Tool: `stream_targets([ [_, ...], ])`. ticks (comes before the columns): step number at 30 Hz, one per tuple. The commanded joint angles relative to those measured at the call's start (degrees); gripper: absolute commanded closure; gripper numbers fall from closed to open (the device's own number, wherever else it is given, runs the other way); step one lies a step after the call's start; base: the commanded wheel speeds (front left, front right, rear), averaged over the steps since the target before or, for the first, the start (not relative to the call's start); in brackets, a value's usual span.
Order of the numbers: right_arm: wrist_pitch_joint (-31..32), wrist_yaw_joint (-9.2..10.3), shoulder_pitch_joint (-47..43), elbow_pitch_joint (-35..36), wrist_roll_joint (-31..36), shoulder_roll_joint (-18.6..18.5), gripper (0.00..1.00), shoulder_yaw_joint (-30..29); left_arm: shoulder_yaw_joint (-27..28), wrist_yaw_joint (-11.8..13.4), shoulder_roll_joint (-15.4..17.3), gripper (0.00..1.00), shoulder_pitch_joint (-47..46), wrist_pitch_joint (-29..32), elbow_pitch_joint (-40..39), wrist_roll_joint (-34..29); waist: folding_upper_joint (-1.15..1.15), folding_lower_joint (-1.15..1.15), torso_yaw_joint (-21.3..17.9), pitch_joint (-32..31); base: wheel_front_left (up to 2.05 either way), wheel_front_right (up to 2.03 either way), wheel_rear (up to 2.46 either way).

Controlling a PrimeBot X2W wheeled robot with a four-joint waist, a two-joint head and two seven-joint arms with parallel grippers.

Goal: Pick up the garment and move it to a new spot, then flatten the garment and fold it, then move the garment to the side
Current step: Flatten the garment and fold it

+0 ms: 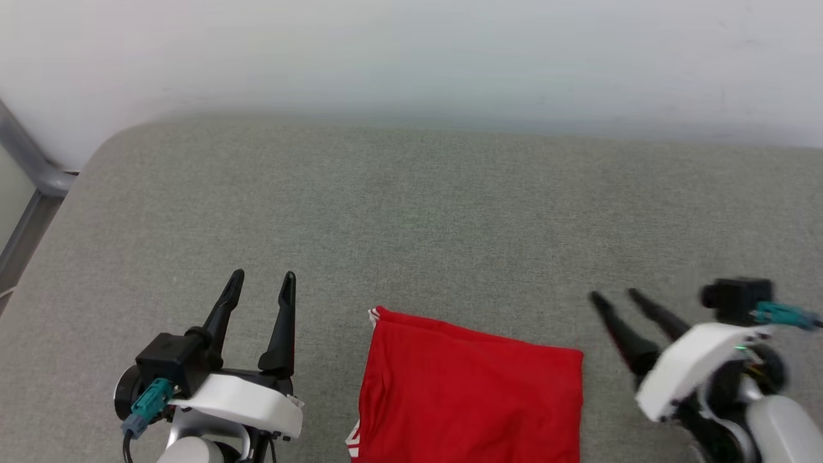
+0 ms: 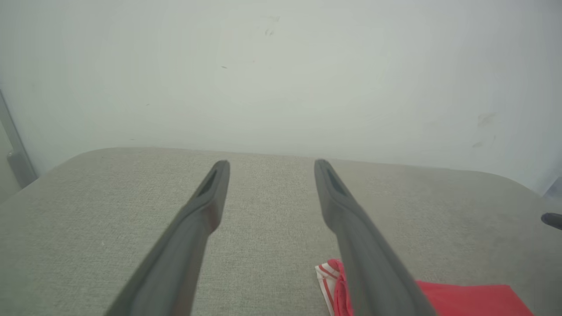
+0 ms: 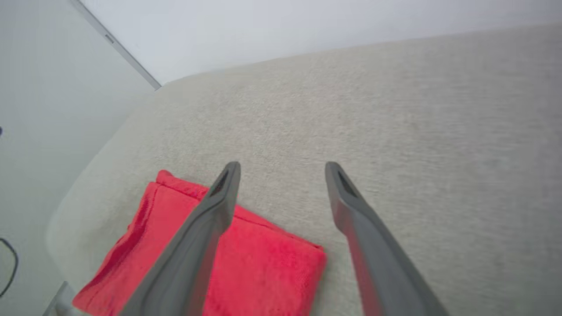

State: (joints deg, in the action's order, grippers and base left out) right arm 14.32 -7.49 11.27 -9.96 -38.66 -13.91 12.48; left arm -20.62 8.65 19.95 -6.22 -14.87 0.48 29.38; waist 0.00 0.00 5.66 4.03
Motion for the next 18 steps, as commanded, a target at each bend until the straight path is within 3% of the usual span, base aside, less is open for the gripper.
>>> stream_targets([
  [1, -0.9, 0.01, -1.6, 1.0, 2.8, 0.1, 0.0, -2.4, 0.3, 0.1, -0.2, 0.0, 0.5, -0.2, 0.1, 0.5, 0.0, 0.0, -0.4, -0.4, 0.0, 0.0, 0.0],
  [8, -5.0, 0.01, -8.7, 9.7, 18.7, 3.4, 0.0, -15.0, 1.0, 0.4, -0.5, 0.0, 1.4, -0.3, 1.3, 0.7, 0.0, 0.0, -1.9, -2.3, 0.0, 0.0, 0.0],
  [18, -11.2, 0.02, -16.1, 20.6, 28.0, 7.2, 0.0, -18.4, 3.1, 0.6, -2.3, 0.0, 4.6, -0.4, 2.8, -1.7, 0.0, 0.0, -3.7, -5.1, 0.0, 0.0, 0.0],
])
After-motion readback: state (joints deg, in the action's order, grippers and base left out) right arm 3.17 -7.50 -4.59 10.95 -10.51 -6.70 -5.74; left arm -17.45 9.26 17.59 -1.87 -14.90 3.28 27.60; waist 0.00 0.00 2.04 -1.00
